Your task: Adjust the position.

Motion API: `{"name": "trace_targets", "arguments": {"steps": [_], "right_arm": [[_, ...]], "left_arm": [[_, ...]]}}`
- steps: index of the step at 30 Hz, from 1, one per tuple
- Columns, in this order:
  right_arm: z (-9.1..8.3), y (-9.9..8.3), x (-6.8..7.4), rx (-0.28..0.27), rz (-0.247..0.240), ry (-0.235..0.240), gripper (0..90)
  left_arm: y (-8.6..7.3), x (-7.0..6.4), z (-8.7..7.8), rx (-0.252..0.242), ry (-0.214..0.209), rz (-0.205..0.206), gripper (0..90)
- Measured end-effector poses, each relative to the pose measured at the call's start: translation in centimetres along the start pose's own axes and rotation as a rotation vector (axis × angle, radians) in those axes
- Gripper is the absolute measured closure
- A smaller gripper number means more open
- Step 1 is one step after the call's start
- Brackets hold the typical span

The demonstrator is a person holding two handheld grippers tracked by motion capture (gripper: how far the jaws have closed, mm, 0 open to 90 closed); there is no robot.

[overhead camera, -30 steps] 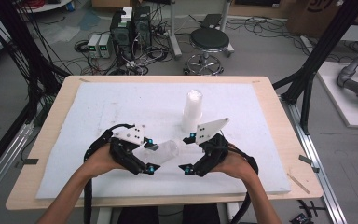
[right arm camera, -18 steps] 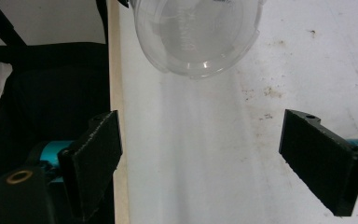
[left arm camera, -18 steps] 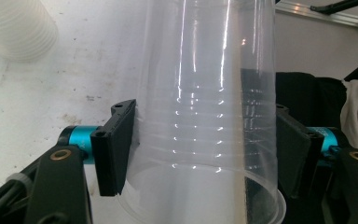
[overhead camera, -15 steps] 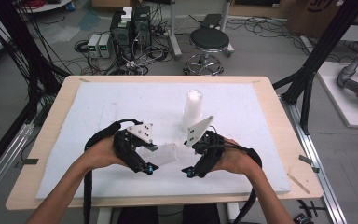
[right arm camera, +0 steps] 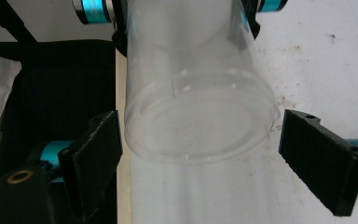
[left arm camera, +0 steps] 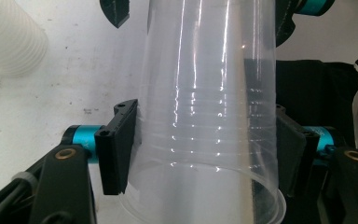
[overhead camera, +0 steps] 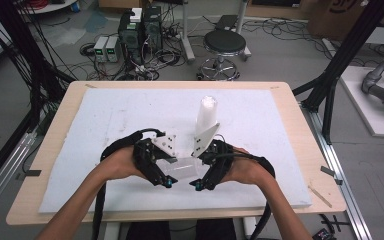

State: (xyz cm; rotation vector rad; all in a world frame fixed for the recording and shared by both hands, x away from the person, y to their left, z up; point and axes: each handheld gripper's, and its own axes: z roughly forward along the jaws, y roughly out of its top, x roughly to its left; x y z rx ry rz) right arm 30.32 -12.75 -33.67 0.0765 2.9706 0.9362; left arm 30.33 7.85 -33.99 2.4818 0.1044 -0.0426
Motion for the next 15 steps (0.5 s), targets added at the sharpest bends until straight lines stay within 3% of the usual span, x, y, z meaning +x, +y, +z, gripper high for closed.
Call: {"name": "trace_targets", "arguments": {"steps": [15], "right_arm": [[0.06,0.77,0.21,-0.012,-0.023,0.053,25.7]], "left_arm": [[0.15,0.05,0.44,0.004,-0.002,0.0,33.3]]}}
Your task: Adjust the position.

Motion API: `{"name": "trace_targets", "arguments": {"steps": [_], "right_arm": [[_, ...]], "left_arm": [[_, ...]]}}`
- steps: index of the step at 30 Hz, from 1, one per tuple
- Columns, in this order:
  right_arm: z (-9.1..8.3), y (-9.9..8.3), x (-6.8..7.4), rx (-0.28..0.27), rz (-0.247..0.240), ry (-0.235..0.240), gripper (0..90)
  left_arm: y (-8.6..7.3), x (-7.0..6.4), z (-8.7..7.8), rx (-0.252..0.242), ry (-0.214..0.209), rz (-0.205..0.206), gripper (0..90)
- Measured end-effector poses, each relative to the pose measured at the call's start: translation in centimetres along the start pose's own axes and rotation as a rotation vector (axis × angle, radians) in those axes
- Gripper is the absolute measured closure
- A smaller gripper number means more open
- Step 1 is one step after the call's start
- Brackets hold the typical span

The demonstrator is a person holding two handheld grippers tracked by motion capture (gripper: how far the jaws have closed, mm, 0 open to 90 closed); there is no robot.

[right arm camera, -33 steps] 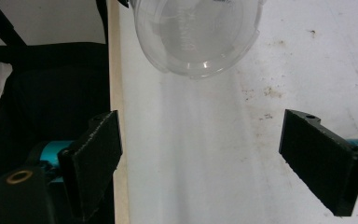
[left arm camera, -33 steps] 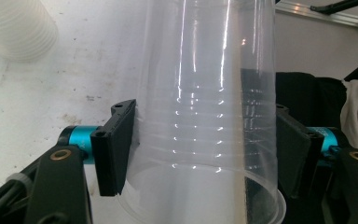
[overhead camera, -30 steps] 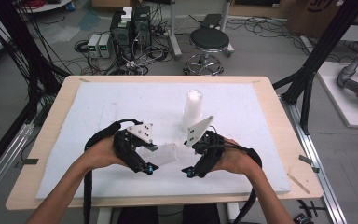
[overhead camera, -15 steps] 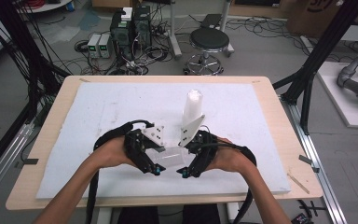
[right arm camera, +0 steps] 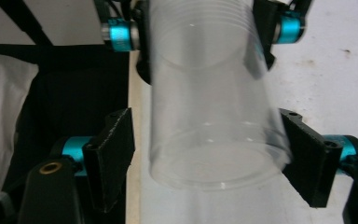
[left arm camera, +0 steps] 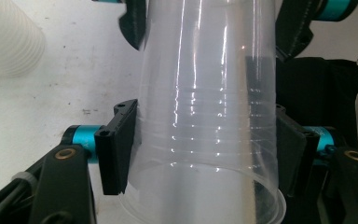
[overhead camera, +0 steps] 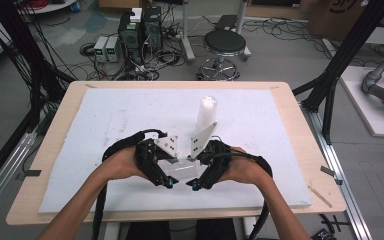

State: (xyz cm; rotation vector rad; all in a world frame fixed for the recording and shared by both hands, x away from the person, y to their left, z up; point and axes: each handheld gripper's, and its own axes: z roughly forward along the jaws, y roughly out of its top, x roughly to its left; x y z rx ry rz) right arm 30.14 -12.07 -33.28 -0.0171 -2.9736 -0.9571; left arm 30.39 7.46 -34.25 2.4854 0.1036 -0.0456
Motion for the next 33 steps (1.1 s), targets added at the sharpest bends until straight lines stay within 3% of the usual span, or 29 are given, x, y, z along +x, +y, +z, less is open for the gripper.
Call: {"name": "trace_targets", "arguments": {"steps": [2,4,12,14,15,16,18,20,24,26,29,33], "right_arm": [[0.0,0.1,0.0,0.001,-0.006,-0.01,30.1],[-0.1,0.1,0.0,-0.006,-0.006,-0.011,40.7],[-0.2,0.0,-0.1,-0.008,-0.011,-0.018,42.4],[-0.2,0.0,-0.1,-0.009,-0.009,-0.018,42.5],[-0.3,0.0,-0.1,-0.004,-0.004,-0.025,42.6],[-0.3,0.0,-0.1,-0.004,-0.004,-0.025,42.6],[-0.3,0.0,-0.1,-0.004,-0.002,-0.025,42.6],[-0.3,-0.1,-0.1,-0.007,0.002,-0.024,42.6],[-0.3,-0.3,-0.2,-0.02,0.003,-0.028,42.6],[-0.4,-0.6,-0.1,-0.028,0.005,-0.036,42.6],[-0.6,-1.2,-0.1,-0.064,0.013,-0.041,42.6],[-1.1,-2.8,-0.1,-0.182,0.037,-0.038,42.4]], "left_arm": [[0.0,0.0,0.0,0.003,0.0,0.004,33.2],[0.0,-0.1,0.0,0.01,-0.008,0.018,33.2],[-0.1,-0.1,0.0,-0.003,-0.007,0.009,31.6],[-0.1,0.1,0.0,-0.022,-0.011,-0.02,24.2],[-0.1,0.2,0.0,-0.019,-0.02,-0.03,2.6],[-0.1,0.2,-0.1,-0.038,-0.033,-0.045,2.6],[-0.3,0.1,-0.3,-0.06,-0.023,0.004,1.7],[-0.3,0.0,-0.5,-0.078,-0.043,0.026,2.3],[-0.7,0.1,-0.9,-0.115,0.002,0.006,2.4],[-1.1,0.3,-1.2,-0.149,0.018,-0.014,2.3],[-2.1,0.6,-1.8,-0.243,0.056,-0.045,2.4],[-4.0,0.5,-2.1,-0.4,0.078,-0.061,2.4]]}}
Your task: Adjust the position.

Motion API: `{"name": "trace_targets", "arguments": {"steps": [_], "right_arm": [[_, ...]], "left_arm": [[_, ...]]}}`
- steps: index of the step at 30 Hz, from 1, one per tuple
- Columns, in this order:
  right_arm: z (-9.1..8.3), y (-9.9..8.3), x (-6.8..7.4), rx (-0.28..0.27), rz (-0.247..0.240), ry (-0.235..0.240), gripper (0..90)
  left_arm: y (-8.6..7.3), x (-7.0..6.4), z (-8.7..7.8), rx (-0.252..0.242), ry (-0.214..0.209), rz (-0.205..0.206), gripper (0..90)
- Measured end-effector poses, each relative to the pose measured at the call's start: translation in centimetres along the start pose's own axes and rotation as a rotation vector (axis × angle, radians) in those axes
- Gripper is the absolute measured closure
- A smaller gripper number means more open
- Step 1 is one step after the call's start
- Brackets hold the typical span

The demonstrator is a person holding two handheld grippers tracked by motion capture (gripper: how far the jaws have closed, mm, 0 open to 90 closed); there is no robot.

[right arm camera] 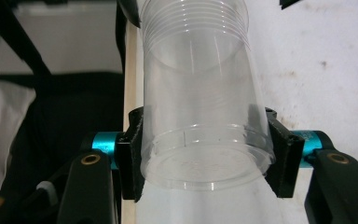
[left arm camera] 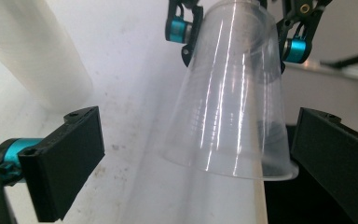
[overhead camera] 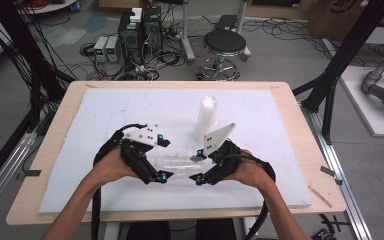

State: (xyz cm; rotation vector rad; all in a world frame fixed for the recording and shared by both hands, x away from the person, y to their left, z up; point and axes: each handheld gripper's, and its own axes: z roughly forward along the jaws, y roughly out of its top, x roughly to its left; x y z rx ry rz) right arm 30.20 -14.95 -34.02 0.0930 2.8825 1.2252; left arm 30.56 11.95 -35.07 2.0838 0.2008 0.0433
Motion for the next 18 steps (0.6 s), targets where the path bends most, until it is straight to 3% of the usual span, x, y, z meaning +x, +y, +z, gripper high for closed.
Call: {"name": "trace_targets", "arguments": {"steps": [7,10,13,18], "right_arm": [[-0.1,-1.9,-0.2,-0.107,0.042,-0.016,42.4],[0.1,-2.7,-0.2,-0.158,0.037,-0.024,42.3],[0.3,-3.4,-0.2,-0.203,0.054,-0.019,42.3],[0.8,-4.4,-0.2,-0.268,0.074,-0.012,42.3]], "left_arm": [[-2.2,-0.2,-0.1,-0.117,0.043,-0.014,2.4],[-3.3,-0.4,0.0,-0.207,0.042,-0.025,2.3],[-4.3,-0.6,0.2,-0.263,0.054,-0.016,2.3],[-5.5,-0.5,0.6,-0.29,0.071,-0.039,2.4]]}}
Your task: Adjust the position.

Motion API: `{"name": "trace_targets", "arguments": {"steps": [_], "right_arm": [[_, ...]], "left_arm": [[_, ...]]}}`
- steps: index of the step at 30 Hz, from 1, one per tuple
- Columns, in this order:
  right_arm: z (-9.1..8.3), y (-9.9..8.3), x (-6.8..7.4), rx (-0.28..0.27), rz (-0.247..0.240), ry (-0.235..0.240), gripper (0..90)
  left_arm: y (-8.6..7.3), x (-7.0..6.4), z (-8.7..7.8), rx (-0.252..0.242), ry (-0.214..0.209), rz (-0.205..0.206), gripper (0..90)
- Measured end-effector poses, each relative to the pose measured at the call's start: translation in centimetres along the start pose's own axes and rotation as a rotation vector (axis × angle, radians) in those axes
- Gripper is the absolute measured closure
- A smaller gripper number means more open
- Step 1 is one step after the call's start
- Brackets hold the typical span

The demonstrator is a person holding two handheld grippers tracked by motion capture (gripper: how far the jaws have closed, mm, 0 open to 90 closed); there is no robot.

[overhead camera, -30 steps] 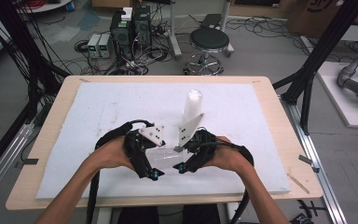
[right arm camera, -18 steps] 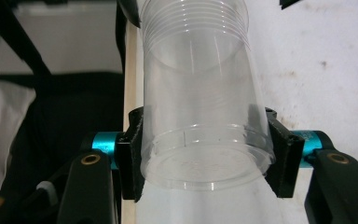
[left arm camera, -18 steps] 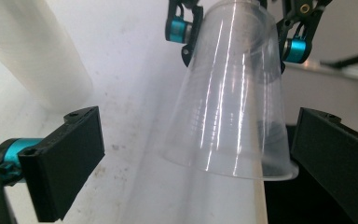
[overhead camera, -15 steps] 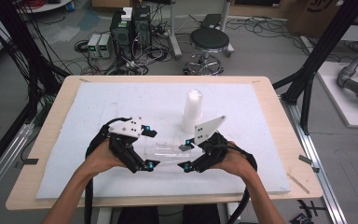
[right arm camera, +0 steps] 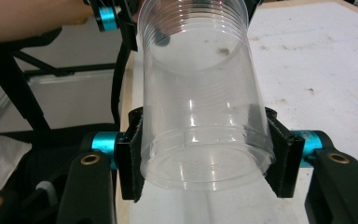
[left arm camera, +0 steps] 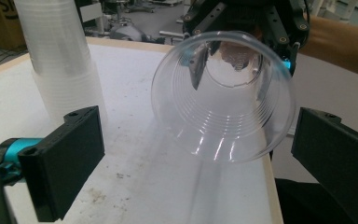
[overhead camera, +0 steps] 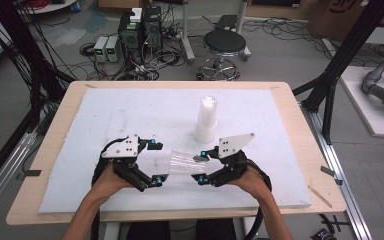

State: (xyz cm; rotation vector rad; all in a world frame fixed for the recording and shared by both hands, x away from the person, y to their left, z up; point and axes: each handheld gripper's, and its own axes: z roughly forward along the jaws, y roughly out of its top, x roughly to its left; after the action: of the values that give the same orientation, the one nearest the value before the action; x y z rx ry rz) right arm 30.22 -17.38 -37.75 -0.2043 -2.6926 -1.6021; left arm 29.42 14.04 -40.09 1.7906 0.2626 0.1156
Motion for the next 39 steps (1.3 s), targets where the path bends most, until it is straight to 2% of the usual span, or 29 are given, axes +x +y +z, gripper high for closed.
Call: {"name": "trace_targets", "arguments": {"steps": [11,15,29,39], "right_arm": [[0.4,-0.5,0.1,-0.063,-0.011,0.01,42.3],[0.6,-0.7,0.1,-0.063,-0.011,0.017,42.3],[1.0,-0.6,0.1,-0.108,-0.03,0.043,42.3],[1.2,-0.5,0.1,-0.124,-0.039,0.047,42.3]], "left_arm": [[-0.6,-0.1,0.4,-0.051,-0.02,-0.015,2.3],[-0.7,-0.2,0.9,-0.068,-0.034,-0.03,2.3],[-0.6,-0.2,3.1,-0.071,-0.09,-0.042,2.3],[-0.4,-0.3,3.4,-0.088,-0.124,-0.054,2.7]]}}
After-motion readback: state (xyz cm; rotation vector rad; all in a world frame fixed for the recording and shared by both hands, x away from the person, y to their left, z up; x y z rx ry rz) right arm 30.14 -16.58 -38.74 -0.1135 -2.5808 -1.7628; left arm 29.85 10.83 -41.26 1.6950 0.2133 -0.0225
